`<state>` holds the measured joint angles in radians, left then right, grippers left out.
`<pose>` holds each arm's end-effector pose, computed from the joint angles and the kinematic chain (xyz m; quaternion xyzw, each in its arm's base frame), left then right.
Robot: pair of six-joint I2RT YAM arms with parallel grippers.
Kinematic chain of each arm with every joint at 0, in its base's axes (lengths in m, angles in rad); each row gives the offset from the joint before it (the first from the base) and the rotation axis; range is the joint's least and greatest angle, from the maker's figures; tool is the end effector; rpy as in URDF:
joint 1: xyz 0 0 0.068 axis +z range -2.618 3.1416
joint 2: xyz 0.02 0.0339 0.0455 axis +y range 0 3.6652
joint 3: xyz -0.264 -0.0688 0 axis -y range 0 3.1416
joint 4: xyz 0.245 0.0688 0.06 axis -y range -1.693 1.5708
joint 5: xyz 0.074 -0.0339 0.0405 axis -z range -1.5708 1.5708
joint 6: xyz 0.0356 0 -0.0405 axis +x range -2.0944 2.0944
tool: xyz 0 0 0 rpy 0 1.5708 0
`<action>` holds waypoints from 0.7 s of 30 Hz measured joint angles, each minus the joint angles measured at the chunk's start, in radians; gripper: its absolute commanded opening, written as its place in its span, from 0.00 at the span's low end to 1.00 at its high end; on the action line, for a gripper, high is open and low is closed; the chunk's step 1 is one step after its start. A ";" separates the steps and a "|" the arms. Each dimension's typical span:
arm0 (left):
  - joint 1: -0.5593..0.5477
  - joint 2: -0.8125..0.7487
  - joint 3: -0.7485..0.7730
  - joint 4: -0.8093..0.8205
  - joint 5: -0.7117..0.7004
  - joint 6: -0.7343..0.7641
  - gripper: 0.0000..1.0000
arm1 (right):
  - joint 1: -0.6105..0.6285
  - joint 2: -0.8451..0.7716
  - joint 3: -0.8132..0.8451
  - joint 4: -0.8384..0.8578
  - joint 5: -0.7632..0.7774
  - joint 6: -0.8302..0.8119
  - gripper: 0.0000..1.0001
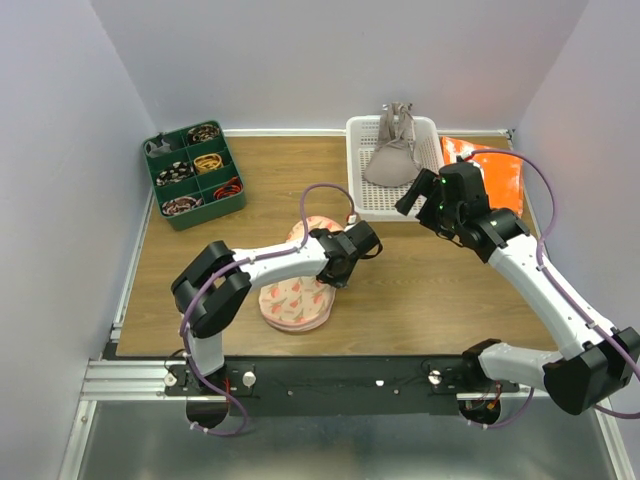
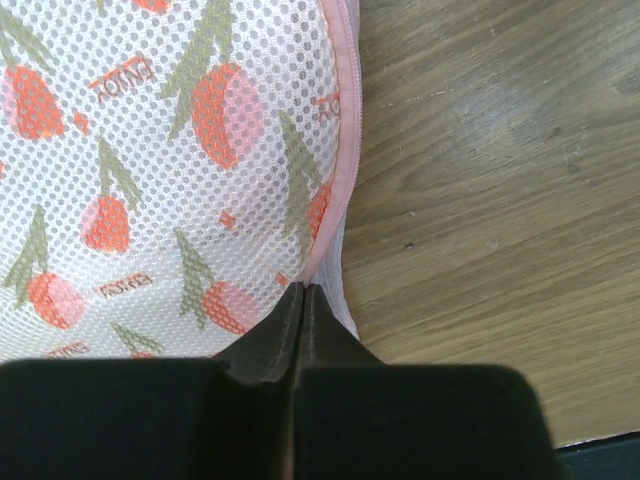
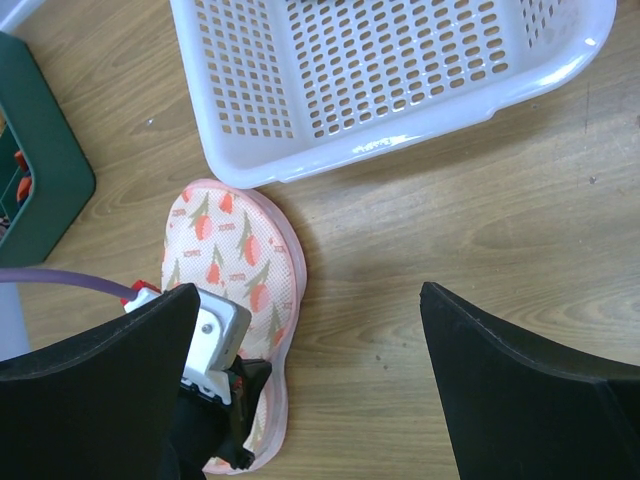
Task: Place the bra in the laundry bag and zip it closed
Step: Open the laundry bag at the center of the board.
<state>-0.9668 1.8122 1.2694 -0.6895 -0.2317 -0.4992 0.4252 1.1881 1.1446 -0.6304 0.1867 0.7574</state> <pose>0.2112 -0.2916 0.1922 0.2079 0.9570 -0.0273 0.2006 0.2341 0.0987 0.3397 0.1882 0.8782 0.1709 0.4052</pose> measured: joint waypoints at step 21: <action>0.079 -0.452 0.214 -0.180 -0.200 -0.044 0.00 | -0.006 0.060 -0.003 0.058 -0.245 -0.119 1.00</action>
<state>-0.8883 1.3602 1.4830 -0.8700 -0.4313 -0.5434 0.4191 1.2480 1.1416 -0.5728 -0.0586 0.6384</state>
